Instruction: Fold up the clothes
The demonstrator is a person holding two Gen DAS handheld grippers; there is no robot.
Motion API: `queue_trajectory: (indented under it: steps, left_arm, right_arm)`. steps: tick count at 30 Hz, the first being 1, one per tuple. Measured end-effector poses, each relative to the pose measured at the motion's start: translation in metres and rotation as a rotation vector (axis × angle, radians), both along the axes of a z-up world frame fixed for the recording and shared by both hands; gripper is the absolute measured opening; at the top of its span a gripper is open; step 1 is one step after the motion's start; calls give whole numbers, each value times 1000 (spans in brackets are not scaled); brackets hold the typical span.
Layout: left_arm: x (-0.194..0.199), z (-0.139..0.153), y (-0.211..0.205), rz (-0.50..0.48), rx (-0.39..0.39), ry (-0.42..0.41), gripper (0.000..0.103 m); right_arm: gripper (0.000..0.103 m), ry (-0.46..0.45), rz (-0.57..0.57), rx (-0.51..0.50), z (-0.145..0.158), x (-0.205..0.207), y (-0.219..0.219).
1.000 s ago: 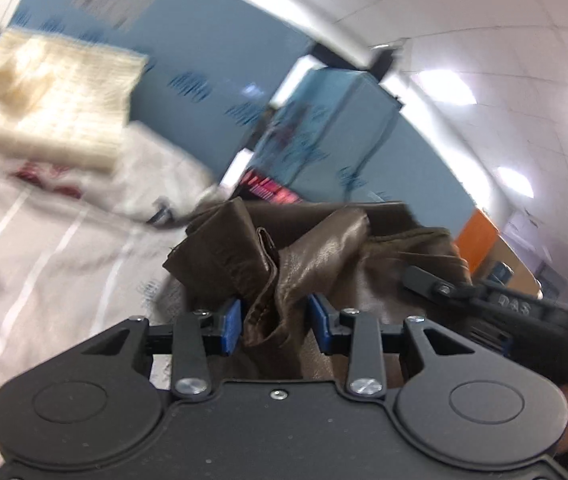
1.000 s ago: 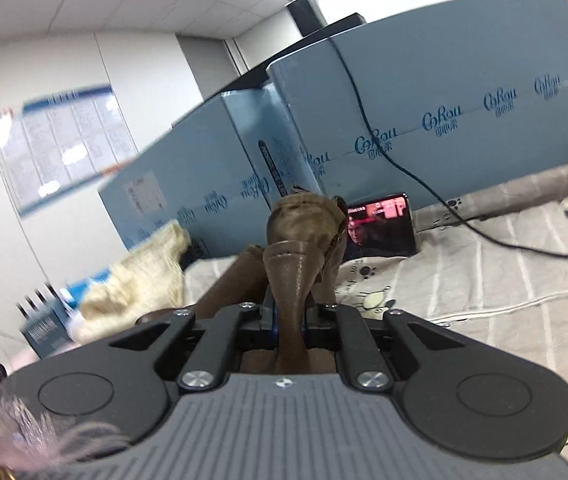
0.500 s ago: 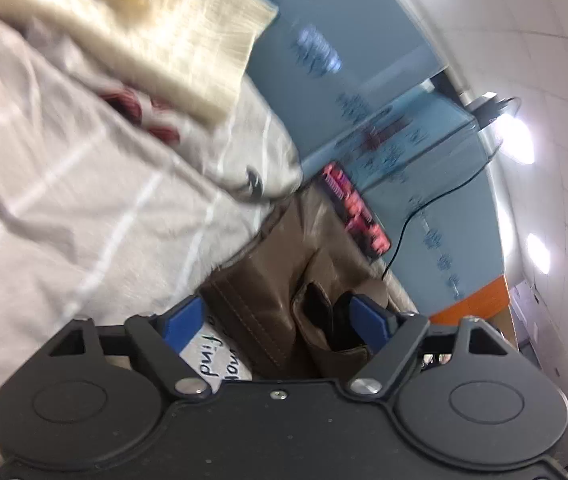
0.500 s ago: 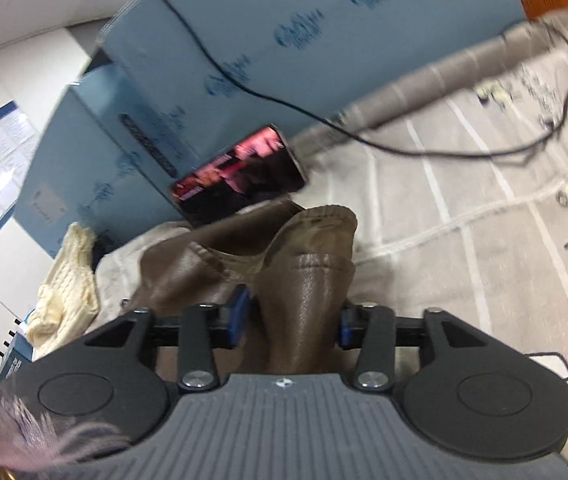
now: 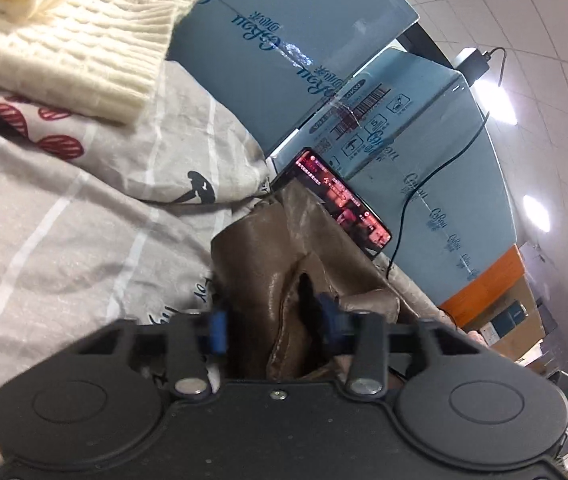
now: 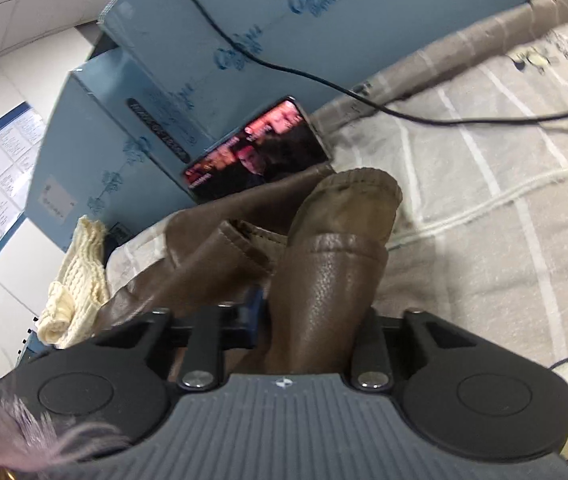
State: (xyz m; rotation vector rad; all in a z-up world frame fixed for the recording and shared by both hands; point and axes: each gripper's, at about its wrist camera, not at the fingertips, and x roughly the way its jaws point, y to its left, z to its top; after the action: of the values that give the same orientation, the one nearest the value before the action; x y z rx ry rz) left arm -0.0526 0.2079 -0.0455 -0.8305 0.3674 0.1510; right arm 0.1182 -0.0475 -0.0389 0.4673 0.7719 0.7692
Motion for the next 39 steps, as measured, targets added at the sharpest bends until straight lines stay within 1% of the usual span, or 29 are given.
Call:
queue_trajectory:
  steps: [2, 4, 8, 11, 15, 18, 21, 24, 27, 30, 35, 37, 39]
  left_arm:
    - [-3, 2, 0, -11, 1, -27, 31]
    - [-7, 4, -1, -23, 5, -57, 28]
    - [-22, 14, -7, -48, 37, -130, 27]
    - [-41, 25, -7, -36, 65, -187, 27]
    - [-72, 43, -1, 27, 114, -269, 27]
    - [-94, 56, 13, 94, 145, -316, 27]
    - [-114, 67, 32, 187, 185, -348, 27]
    - [-133, 75, 58, 294, 214, -356, 27]
    - [-147, 77, 82, 405, 240, -346, 27]
    - [-153, 71, 101, 494, 257, -315, 27]
    - [-153, 60, 125, 598, 264, -286, 25]
    - [-152, 54, 132, 635, 265, -283, 25]
    - [-149, 48, 134, 648, 277, -270, 24]
  right_arm:
    - [11, -21, 21, 41, 7, -4, -4]
    - [10, -43, 47, 85, 16, -9, -8]
    - [9, -107, 60, 115, 42, -29, -11]
    - [9, -168, 72, 136, 65, -44, -9]
    - [9, -275, 143, 138, 102, -62, 11]
    - [9, -340, 212, 142, 125, -70, 39]
    - [9, -377, 277, 149, 142, -76, 81]
    - [9, -402, 341, 147, 155, -79, 132]
    - [9, -419, 400, 151, 164, -83, 184]
    - [9, -422, 440, 140, 162, -90, 228]
    - [9, -465, 483, 83, 154, -98, 291]
    - [9, -481, 493, 80, 150, -97, 309]
    - [9, -493, 496, 76, 143, -93, 324]
